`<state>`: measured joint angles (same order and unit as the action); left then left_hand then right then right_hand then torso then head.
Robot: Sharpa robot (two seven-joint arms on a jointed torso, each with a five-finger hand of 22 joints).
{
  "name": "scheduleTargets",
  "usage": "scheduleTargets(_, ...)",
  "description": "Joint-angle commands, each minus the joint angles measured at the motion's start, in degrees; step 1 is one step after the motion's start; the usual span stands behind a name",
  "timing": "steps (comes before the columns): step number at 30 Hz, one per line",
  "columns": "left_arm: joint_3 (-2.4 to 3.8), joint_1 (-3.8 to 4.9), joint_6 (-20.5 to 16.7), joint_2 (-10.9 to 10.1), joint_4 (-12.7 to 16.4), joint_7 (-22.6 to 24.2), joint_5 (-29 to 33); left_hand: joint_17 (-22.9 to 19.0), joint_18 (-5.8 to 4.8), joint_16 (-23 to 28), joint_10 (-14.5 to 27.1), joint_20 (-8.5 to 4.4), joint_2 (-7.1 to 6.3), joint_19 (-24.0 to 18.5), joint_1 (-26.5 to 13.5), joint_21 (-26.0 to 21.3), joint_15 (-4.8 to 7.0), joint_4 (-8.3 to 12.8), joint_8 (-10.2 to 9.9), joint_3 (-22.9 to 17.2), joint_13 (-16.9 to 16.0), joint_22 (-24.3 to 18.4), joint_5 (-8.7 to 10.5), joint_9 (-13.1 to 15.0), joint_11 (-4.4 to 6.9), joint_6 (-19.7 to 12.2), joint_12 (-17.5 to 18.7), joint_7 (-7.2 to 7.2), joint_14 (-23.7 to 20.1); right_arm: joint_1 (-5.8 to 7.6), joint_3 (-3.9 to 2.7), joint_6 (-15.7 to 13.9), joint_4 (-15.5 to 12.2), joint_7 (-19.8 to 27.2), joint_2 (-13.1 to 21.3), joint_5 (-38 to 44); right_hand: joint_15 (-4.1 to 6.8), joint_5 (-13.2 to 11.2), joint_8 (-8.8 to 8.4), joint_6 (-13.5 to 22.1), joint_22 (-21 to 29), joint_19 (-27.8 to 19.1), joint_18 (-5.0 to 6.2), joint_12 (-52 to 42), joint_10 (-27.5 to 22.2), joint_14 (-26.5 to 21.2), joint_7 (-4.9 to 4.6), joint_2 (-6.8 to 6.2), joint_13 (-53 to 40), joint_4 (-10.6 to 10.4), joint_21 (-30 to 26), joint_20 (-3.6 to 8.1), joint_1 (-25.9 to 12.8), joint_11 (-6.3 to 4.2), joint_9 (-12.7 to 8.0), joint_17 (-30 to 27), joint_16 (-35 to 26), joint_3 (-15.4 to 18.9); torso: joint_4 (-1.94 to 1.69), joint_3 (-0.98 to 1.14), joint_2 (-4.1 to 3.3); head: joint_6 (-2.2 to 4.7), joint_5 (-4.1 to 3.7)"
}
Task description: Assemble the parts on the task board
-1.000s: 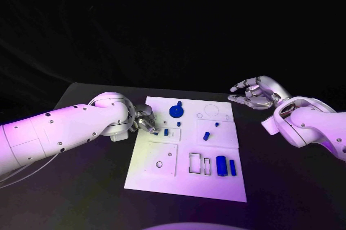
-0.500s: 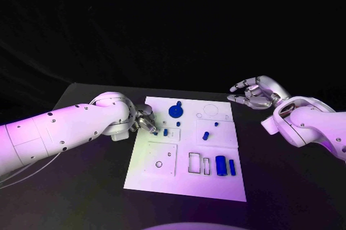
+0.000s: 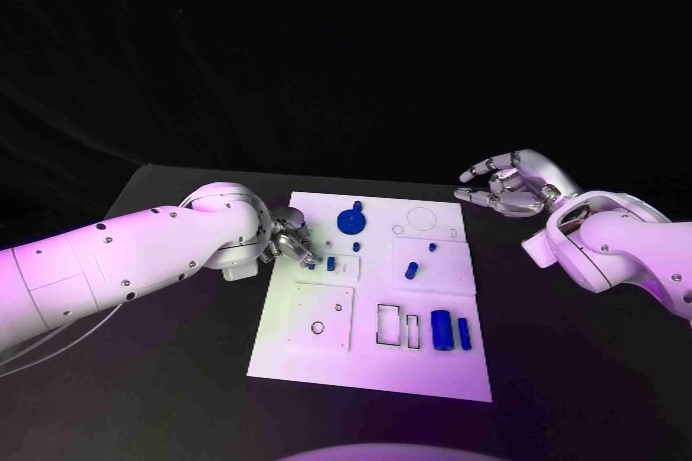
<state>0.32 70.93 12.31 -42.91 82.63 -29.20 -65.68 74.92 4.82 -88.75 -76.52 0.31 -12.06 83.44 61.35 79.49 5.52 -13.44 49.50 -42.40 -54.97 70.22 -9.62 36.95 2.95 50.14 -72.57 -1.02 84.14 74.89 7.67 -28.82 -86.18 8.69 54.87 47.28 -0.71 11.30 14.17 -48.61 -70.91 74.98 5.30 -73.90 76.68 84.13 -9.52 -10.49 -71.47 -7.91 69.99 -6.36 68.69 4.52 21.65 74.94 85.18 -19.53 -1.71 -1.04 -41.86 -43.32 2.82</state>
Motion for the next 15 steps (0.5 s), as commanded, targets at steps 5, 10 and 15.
scheduleTargets(5,-0.16,-0.26,2.4,0.32,0.07,0.32,0.66,12.49,-0.89,-0.4,-0.49,-0.06,0.12,0.23,-0.58,0.36,0.47,-0.06,-0.39,0.62,-0.24,0.07,0.09,-0.12,-0.15,0.49,-0.31,-0.12,5.26,-0.03,0.0,0.58,-0.05,0.22,0.02,0.32,0.44,0.25,0.23,0.38,0.08,-0.32,0.33,0.38,-0.42,2.48,0.22,0.25,0.1,-0.27,-0.24,-0.06,-0.49,-0.07,0.09,0.8,-0.36,0.1,-0.01,0.0,0.01,-0.06,0.01)
scheduleTargets(10,-0.16,-0.26,2.42,0.33,-0.11,0.29,0.5,12.52,-0.89,-0.41,-0.53,-0.07,0.07,0.25,-0.86,0.38,0.5,-0.58,-0.49,1.4,-0.34,0.11,0.09,-0.35,-0.12,0.66,-0.33,-0.1,5.26,-0.03,0.0,0.55,-0.06,0.23,0.03,0.31,0.44,0.25,0.24,0.4,0.13,-0.35,0.34,0.4,-0.43,2.48,0.22,0.25,0.12,-0.35,-0.3,-0.06,-0.54,-0.08,0.09,0.76,-0.38,0.16,-0.01,0.0,0.03,-0.09,0.0)
scheduleTargets(15,-0.16,-0.26,2.37,0.32,-0.33,0.24,0.25,12.71,-0.93,-0.48,-0.67,-0.06,-0.22,0.3,-2.16,0.44,0.49,-2.45,-0.65,4.04,-0.7,0.27,0.1,-0.89,-0.14,1.1,-0.43,-0.13,5.3,-0.03,0.0,0.51,-0.08,0.25,0.07,0.27,0.45,0.25,0.26,0.42,0.16,-0.37,0.35,0.42,-0.44,2.48,0.23,0.26,0.15,-0.46,-0.35,-0.05,-0.61,-0.08,0.09,0.75,-0.4,0.26,0.01,0.02,0.01,-0.08,0.01)
